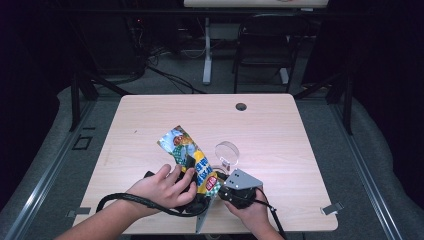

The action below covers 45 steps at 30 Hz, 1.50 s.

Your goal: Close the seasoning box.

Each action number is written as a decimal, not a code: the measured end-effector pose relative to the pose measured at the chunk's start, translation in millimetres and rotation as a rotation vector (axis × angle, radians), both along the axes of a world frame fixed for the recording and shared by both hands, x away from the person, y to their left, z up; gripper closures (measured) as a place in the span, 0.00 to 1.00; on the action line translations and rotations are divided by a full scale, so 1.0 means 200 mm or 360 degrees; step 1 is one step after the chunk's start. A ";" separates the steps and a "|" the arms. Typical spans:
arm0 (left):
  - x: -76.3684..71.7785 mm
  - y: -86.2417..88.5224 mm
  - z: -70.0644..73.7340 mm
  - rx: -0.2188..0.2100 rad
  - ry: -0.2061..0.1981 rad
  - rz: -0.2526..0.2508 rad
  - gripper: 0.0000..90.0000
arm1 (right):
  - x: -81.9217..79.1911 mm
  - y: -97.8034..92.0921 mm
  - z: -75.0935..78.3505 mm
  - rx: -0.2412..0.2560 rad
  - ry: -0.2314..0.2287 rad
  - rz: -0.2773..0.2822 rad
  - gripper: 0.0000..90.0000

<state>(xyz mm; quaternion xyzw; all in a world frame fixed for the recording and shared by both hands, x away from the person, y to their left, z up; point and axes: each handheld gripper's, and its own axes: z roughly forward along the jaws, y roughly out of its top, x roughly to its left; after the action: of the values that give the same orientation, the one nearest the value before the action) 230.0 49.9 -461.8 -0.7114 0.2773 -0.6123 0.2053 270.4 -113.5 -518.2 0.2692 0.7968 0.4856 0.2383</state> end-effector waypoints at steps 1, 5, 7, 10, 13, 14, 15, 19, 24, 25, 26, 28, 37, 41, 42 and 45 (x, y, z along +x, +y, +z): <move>0.00 0.00 0.00 -0.0002 0.0002 0.0005 0.96 | 0.00 0.00 0.00 0.0001 -0.0002 0.0000 0.78; 0.00 0.01 0.00 -0.0029 0.0014 0.0010 0.96 | 0.00 0.00 0.00 0.0002 -0.0004 0.0002 0.78; 0.00 0.01 0.00 -0.0041 0.0020 0.0013 0.96 | 0.00 0.00 0.00 0.0000 -0.0004 -0.0001 0.78; 0.00 0.01 -0.01 -0.0063 0.0019 0.0008 0.96 | 0.00 0.00 0.00 -0.0009 -0.0008 -0.0005 0.78; 0.01 0.02 -0.01 -0.0094 0.0037 0.0008 0.96 | 0.00 0.00 0.00 -0.0020 -0.0017 -0.0005 0.78; 0.01 0.03 -0.01 -0.0101 0.0042 0.0011 0.96 | 0.00 0.01 0.00 -0.0014 -0.0017 -0.0001 0.78; 0.01 0.03 -0.01 -0.0103 0.0041 0.0016 0.96 | 0.00 0.01 0.00 -0.0022 -0.0020 -0.0002 0.78; 0.01 0.04 -0.02 -0.0155 0.0066 0.0013 0.96 | 0.00 0.01 0.00 -0.0025 -0.0026 0.0001 0.78; 0.01 0.05 -0.02 -0.0186 0.0067 0.0004 0.96 | 0.00 0.01 0.00 -0.0029 -0.0032 0.0001 0.78; 0.01 0.06 -0.02 -0.0183 0.0088 0.0049 0.96 | 0.00 0.01 0.00 -0.0027 -0.0032 0.0000 0.78; 0.01 0.05 -0.01 -0.0156 0.0087 0.0066 0.96 | 0.00 0.01 0.00 -0.0028 -0.0031 0.0003 0.78; 0.01 0.06 -0.01 -0.0193 0.0111 0.0082 0.96 | 0.00 0.01 0.00 -0.0029 -0.0035 0.0000 0.78; 0.02 0.09 -0.03 -0.0311 0.0161 0.0108 0.96 | 0.00 0.01 0.00 -0.0027 -0.0047 -0.0003 0.79; 0.02 0.10 -0.03 -0.0350 0.0174 0.0116 0.96 | 0.00 0.02 0.00 -0.0020 -0.0060 0.0000 0.79; 0.02 0.11 -0.03 -0.0361 0.0180 0.0118 0.96 | 0.00 0.02 0.00 -0.0023 -0.0062 -0.0002 0.79; 0.02 0.11 -0.04 -0.0396 0.0185 0.0123 0.96 | 0.00 0.02 0.00 -0.0029 -0.0068 -0.0001 0.79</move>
<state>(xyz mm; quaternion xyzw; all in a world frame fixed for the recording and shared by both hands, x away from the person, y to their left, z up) 234.5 72.7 -470.6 -0.7758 0.1830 -0.5913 0.1224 269.4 -109.9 -518.8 0.2568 0.7959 0.4838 0.2578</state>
